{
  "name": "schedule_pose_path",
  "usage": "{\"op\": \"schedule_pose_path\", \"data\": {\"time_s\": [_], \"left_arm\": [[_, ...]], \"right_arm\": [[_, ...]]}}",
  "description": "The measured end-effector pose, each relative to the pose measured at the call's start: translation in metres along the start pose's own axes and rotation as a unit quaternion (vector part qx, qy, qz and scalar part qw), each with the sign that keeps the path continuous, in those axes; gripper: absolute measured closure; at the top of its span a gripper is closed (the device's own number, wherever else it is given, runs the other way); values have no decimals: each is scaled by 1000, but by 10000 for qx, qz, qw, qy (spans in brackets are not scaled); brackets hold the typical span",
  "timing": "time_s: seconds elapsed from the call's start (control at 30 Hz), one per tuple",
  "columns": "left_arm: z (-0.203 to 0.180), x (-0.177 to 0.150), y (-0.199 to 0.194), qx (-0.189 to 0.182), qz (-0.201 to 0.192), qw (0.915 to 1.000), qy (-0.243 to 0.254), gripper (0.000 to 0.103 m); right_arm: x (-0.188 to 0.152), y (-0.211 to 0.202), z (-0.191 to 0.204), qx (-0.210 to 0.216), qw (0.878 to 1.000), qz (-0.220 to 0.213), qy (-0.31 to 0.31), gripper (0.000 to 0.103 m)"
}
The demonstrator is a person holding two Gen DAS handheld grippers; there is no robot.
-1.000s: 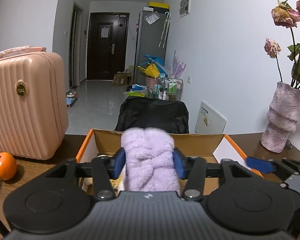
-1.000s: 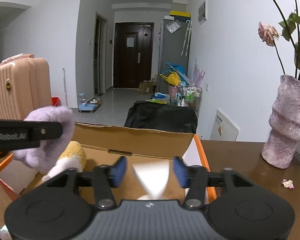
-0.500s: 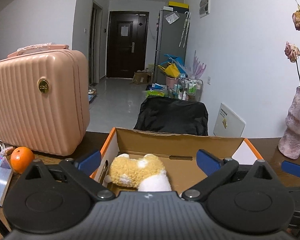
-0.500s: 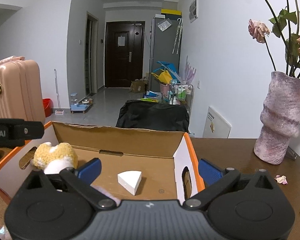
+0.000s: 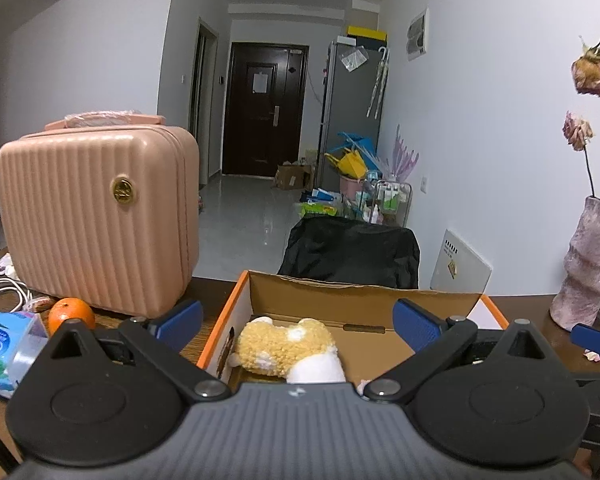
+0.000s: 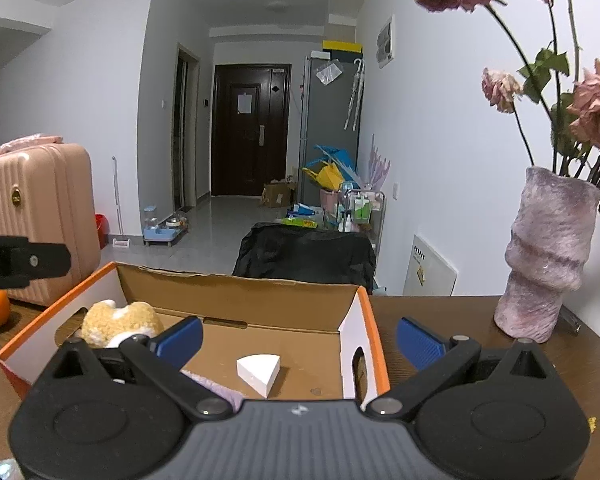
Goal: Organize soft objects
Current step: 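Open both tools to drop the lilac towel and wedge sponge into the box, then withdraw both tools from the box back toward the table items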
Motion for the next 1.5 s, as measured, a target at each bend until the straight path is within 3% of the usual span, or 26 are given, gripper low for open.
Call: {"op": "schedule_pose_path", "data": {"time_s": [0.73,1.5], "left_arm": [[22,-41,-91,-96,-172,9997,173,0],[42,-108,-173,-183,192,9989,391,0]], "right_arm": [[-43,-103,-14,240,9980,-547,-200,0],[-109,-194,-8,512,9968,-418,-443,0]]}}
Point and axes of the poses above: each gripper's, at about its wrist camera, not at the fingertips, and y roughly the way its jaws point, z to its left, x to its top, the point moved 1 cm from there along y, roughly the way its jaws point, and after that the axes turned 4 degrees about -x, right-handed, at the moved point
